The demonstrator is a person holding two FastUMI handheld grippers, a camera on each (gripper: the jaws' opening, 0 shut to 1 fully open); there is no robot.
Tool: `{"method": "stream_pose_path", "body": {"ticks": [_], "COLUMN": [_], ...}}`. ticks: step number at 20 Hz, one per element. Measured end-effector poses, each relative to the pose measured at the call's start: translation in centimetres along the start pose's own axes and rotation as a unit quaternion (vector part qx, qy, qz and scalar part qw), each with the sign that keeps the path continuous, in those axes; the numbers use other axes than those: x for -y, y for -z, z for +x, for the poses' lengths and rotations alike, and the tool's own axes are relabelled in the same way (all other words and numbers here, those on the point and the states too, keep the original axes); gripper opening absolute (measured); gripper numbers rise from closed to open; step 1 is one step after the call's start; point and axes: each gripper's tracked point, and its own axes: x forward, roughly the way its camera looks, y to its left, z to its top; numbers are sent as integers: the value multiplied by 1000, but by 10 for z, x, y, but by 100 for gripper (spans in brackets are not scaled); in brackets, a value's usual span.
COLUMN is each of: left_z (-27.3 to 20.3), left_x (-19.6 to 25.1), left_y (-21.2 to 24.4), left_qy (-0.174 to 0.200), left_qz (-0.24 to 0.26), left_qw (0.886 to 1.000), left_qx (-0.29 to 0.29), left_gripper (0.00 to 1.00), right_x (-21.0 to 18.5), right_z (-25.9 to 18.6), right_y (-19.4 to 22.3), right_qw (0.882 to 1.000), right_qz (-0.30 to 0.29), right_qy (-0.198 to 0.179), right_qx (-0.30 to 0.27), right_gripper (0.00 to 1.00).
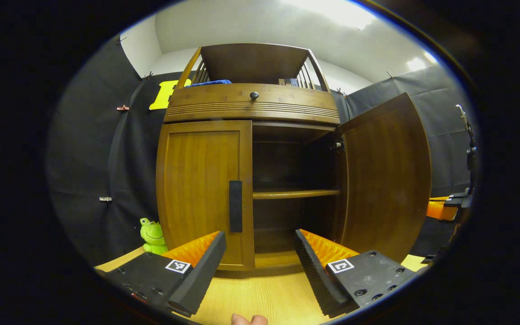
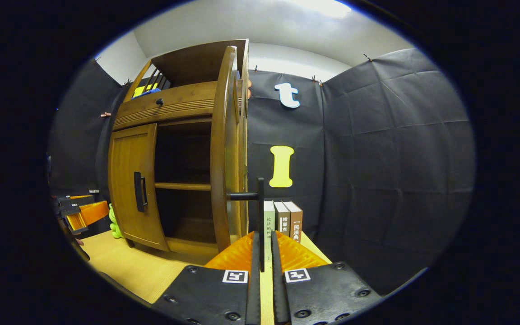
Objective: Open the right door of the double-door shoe cabinet with the right hand, and open the left door with the left hand.
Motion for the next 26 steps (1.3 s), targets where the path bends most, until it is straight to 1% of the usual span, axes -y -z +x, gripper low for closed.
{"method": "stream_pose_path", "body": {"ticks": [1,2,3,4,5,6,8,10,11,12,13,14,15,16,18,20,23,25,26], "left_z": [1,2,4,5,8,11,22,37,45,54,65,76,88,100,119,140,168,179,185], "left_x": [0,1,2,2,1,0,-5,-10,-14,-21,-29,-35,-41,-46,-54,-61,-63,-68,-68], "left_y": [1,0,2,2,2,0,0,2,3,2,4,6,9,11,13,15,21,18,17], "left_qy": [0,1,4,6,6,5,-1,-2,-5,-13,-23,-29,-33,-36,-40,-45,-43,-54,-53], "left_qz": [0,-2,-4,-4,-4,-2,2,-1,-2,-1,1,1,-5,-12,-16,-7,-5,6,4], "left_qw": [1000,1000,1000,1000,1000,1000,1000,1000,1000,1000,1000,1000,999,999,999,999,999,998,998], "left_qx": [-1,-1,-2,-3,-2,0,1,0,1,1,-1,-3,-7,-8,-12,-14,-28,-30,-29], "left_gripper": [95,94,94,95,94,95,93,93,93,93,93,96,95,93,93,93,93,92,91], "right_x": [4,8,14,25,39,48,47,38,35,31,25,17,9,0,-18,-32,-49,-56,-57], "right_z": [-1,-2,-4,-7,-11,-18,-28,-39,-45,-51,-57,-62,-65,-65,-67,-66,-61,-59,-57], "right_y": [-2,-1,-1,-3,-5,-13,-25,-32,-35,-37,-41,-45,-47,-45,-39,-31,-22,-19,-18], "right_qw": [1000,1000,999,998,996,994,994,995,996,996,997,997,997,998,998,998,999,999,999], "right_qz": [-4,-6,-10,-20,-30,-33,-17,4,6,7,10,13,19,26,42,49,40,32,29], "right_qy": [8,15,30,56,84,103,101,86,78,71,61,49,38,23,-1,-17,-31,-37,-39], "right_qx": [4,2,4,7,12,20,36,43,45,49,55,59,59,57,44,30,16,12,10], "right_gripper": [15,14,22,28,40,51,75,99,100,98,100,98,93,98,98,98,98,98,98]}}
